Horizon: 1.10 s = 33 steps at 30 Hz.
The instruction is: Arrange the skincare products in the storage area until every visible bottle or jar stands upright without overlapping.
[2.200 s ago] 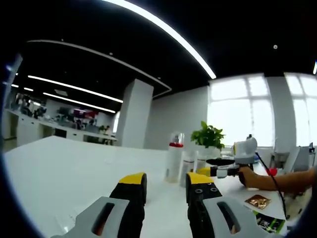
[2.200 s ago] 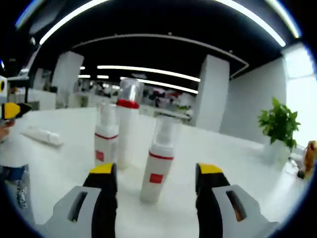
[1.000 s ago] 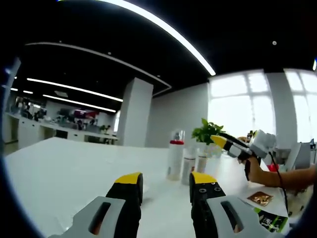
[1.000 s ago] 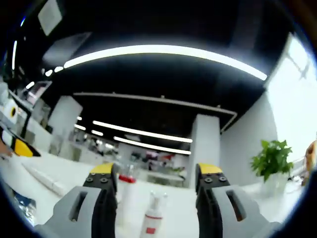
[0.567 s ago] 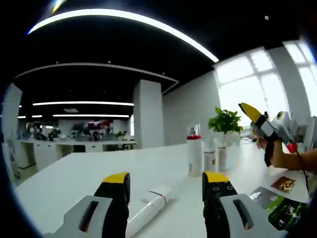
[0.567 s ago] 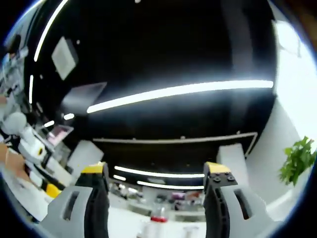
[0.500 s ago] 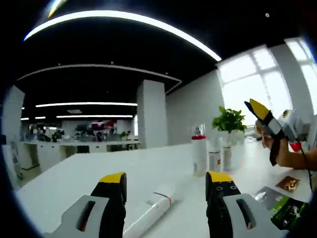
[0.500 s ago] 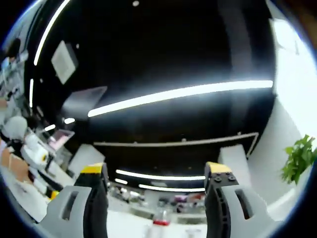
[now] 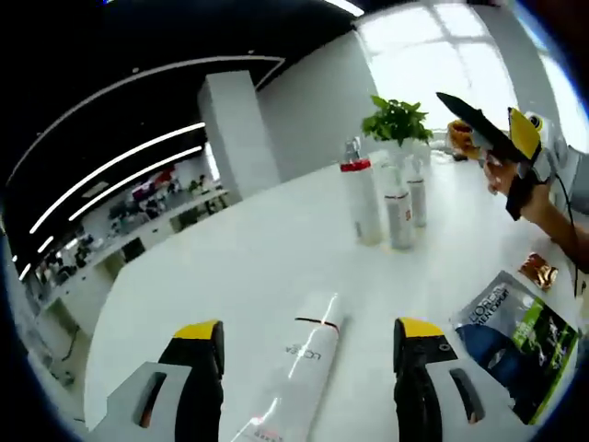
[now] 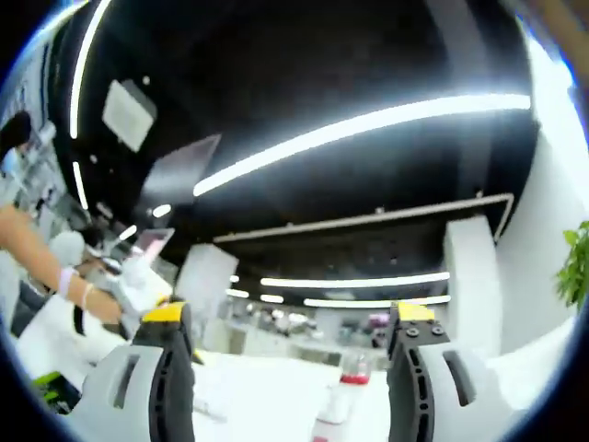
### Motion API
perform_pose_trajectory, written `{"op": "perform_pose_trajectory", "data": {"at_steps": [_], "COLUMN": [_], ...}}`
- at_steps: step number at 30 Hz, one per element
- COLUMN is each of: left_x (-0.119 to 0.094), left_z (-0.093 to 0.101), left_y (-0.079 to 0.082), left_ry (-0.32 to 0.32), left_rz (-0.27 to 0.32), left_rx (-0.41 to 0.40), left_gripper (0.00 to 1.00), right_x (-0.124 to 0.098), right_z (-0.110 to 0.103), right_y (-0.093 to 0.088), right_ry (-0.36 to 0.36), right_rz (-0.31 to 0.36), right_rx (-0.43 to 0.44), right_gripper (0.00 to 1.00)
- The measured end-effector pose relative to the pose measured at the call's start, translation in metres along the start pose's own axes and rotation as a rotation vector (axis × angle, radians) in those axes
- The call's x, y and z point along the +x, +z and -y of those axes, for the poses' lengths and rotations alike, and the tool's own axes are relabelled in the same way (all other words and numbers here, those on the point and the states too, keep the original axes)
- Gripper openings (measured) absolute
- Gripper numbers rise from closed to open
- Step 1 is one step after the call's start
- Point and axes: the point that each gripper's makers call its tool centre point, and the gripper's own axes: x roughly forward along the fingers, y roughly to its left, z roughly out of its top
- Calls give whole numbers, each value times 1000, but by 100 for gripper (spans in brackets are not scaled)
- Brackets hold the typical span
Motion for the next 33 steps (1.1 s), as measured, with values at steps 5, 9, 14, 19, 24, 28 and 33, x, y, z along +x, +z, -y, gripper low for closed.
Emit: {"op": "perform_pose_trajectory", "data": {"at_steps": [5,9,14,19,24,28,33], "left_x": [9,15,19,24,26,24,27], "left_z": [-6,-8,-8,-5,3,7,1], "left_y": [-11,-16,-33,-37,-42,-42,-42], "left_ry": [-10,-43,-82,-99,-137,-140,-113], "left_rz": [-80,-120,-231,-252,-262,-261,-251], "left_rx": [10,-30,-41,-76,-163,-162,-181], "left_gripper": [75,73,71,67,61,55,37], "right_x": [0,-4,-18,-41,-62,-66,-70], "right_z": [-16,-43,-75,-96,-120,-122,-121], "right_y": [-2,3,7,25,45,67,79], "right_ry": [18,105,175,211,259,238,229], "right_rz": [-75,-109,-151,-153,-165,-63,-10], "right_rx": [107,137,278,465,312,237,252], "right_gripper": [87,95,98,95,100,100,99]}}
